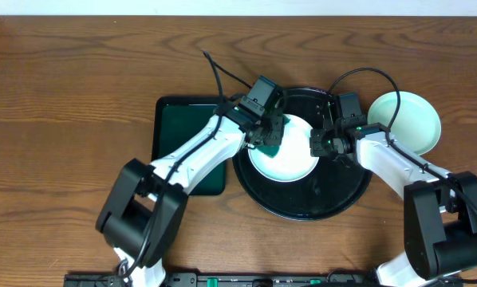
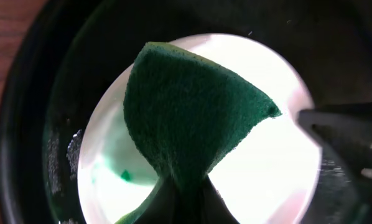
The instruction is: Clean dirty plates on tray and stack at the side
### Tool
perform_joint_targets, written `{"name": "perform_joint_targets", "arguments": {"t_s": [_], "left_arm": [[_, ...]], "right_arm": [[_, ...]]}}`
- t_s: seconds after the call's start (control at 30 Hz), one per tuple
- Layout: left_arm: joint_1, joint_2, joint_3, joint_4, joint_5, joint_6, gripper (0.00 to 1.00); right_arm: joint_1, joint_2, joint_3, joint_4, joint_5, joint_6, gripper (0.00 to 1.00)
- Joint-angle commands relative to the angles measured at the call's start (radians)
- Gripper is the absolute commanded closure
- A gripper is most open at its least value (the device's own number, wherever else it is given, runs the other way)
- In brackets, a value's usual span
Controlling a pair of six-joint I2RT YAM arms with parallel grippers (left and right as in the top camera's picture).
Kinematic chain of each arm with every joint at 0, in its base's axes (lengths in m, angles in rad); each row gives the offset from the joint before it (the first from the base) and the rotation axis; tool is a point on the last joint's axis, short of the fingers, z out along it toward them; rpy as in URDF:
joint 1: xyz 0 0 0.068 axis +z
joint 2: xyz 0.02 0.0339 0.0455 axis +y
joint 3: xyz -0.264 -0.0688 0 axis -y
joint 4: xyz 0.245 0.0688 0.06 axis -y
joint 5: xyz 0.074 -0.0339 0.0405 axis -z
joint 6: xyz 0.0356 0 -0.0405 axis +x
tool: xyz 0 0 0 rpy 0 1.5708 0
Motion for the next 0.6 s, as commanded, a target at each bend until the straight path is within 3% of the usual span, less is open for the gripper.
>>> {"name": "perform_joint_targets", "arguments": {"t_s": [0.0,0.2,0.57], "left_arm": [[0.005,0.042,0.01,0.012,-0.068,0.09,0.93],[0.004,0.086,0.01,0.038,-0.103,0.14,0.93],[0.004,0.183,0.01,0.093,0.201,0.177,0.93]], "right_arm": [[0.019,0.01,-0.008,0.002,-0.039,-0.01,0.99],[0.019,0.01,-0.008,0.003,-0.039,-0.01,0.99],[0.019,0.01,-0.008,0.003,-0.039,-0.01,0.99]]}}
